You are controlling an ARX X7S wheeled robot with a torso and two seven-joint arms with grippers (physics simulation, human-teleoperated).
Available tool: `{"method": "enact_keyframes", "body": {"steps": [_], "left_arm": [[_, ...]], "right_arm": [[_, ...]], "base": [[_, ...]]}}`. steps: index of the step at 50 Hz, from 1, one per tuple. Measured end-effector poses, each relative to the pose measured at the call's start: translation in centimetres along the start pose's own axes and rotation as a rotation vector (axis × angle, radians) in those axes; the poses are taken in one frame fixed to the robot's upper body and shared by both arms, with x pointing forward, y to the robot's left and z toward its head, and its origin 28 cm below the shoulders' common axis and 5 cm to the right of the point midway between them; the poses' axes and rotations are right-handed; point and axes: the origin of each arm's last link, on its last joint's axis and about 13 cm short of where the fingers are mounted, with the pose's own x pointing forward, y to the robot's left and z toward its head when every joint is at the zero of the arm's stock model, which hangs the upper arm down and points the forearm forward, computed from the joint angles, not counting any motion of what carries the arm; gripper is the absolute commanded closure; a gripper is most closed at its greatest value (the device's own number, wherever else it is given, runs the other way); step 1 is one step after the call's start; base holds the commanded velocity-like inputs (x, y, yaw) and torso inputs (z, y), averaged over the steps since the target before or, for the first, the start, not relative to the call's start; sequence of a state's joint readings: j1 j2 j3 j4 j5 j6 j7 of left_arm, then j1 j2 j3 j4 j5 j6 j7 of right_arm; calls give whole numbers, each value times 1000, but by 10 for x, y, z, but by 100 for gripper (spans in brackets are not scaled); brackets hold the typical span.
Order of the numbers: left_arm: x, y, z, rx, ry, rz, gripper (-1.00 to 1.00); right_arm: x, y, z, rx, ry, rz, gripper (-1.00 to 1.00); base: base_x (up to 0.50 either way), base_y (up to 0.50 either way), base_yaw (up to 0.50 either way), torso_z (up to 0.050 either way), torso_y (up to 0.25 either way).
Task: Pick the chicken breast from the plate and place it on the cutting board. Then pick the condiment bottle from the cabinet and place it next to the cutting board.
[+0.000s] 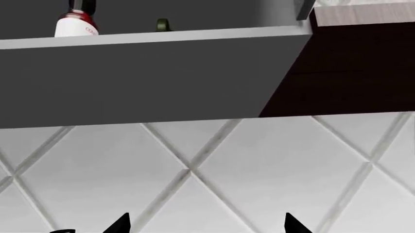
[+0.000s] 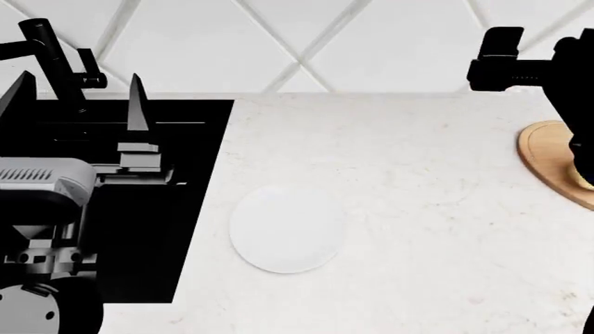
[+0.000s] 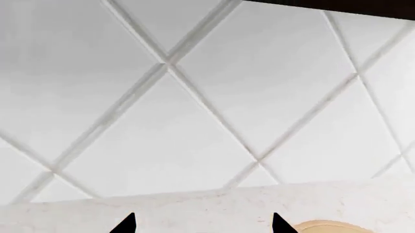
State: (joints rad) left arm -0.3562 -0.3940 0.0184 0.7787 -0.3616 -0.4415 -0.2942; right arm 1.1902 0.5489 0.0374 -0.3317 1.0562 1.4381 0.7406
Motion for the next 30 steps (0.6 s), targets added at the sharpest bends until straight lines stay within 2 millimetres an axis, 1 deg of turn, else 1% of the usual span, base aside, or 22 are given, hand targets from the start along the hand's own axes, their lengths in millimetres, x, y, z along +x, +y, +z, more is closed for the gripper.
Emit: {"method": "enact_keyframes", "body": {"steps": [13,20,28,30], "left_arm": [[-1,0,1,-1,-2,-2,-100],[-1,0,2,-1,-4,-3,-100],[-1,0,2,-2,-5,-4,-100],[-1,-1,2,-2,-5,-4,-100]], "right_arm": [[-31,23,-14,16,-67,133,-100],[-48,30,-20,34,-107,178,-100],[-61,36,-32,35,-138,207,-100],[-64,37,-35,33,-144,213,-100]], "base": [[0,0,0,0,0],[0,0,0,0,0],[0,0,0,0,0],[-293,59,0,0,0]]}}
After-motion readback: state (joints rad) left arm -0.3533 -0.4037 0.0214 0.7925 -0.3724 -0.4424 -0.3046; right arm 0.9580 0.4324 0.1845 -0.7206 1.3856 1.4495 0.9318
